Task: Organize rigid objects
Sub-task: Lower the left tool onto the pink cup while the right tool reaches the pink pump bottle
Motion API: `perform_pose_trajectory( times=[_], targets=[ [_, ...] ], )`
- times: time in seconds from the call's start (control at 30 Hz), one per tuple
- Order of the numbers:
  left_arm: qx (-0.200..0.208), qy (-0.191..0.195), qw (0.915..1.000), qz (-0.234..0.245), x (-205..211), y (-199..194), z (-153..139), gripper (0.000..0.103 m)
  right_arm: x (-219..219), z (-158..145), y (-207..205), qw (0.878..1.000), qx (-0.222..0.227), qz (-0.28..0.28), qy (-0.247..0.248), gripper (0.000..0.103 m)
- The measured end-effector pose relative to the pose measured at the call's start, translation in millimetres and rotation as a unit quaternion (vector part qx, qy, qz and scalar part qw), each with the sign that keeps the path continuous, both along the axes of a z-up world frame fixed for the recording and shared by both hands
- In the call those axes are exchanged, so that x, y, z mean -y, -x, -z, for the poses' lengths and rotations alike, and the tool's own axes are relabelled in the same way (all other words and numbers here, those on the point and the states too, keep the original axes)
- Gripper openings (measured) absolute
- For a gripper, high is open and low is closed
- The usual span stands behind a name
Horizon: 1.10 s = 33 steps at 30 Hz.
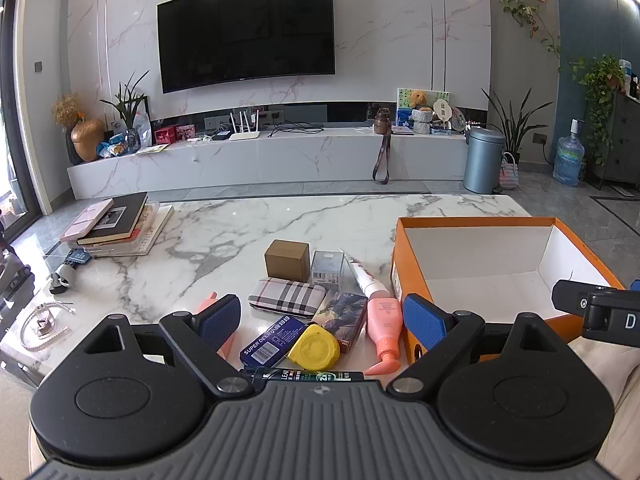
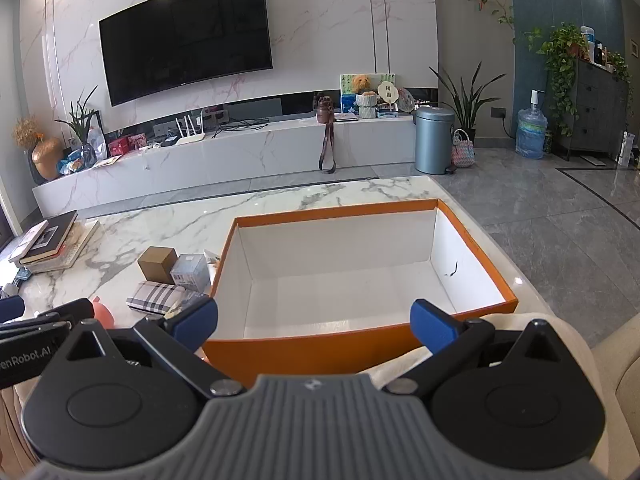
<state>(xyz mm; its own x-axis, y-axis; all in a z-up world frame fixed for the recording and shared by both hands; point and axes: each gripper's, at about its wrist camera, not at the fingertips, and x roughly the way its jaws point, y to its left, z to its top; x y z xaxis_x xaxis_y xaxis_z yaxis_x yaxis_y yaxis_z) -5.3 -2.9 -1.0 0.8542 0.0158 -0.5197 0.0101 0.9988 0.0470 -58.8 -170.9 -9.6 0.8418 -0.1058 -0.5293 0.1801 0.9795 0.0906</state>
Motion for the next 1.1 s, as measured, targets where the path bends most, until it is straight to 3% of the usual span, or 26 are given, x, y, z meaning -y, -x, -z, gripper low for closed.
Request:
perform_pose_trajectory(
  times=[0.57, 0.83, 1.0, 1.1],
  targets=[
    [-0.013, 0.014, 0.9998, -0.006, -18.3, -2.3, 5.9, 0.102, -4.0, 5.2, -3.1, 1.0, -0.003, -0.007, -0.004, 0.102],
    [-0.043, 0.028, 0.9986, 0.011, -37.0, -13.8, 12.3, 0.085, -21.9, 11.9, -21.1, 0.998, -0.002, -0.056, 0.004, 0.1],
    [-0.069, 0.039, 0.9961, 0.04, -52.9, -24.7, 15.9, 0.062, -41.3, 15.1, -38.1, 0.994, -0.011, -0.112, 0.009, 0.083],
    [-0.085, 0.051, 0.9938, 0.05, -67.8, -33.6, 16.5, 0.057, -54.6, 18.3, -52.0, 0.988, -0.02, -0.155, 0.0, 0.07]
  ],
)
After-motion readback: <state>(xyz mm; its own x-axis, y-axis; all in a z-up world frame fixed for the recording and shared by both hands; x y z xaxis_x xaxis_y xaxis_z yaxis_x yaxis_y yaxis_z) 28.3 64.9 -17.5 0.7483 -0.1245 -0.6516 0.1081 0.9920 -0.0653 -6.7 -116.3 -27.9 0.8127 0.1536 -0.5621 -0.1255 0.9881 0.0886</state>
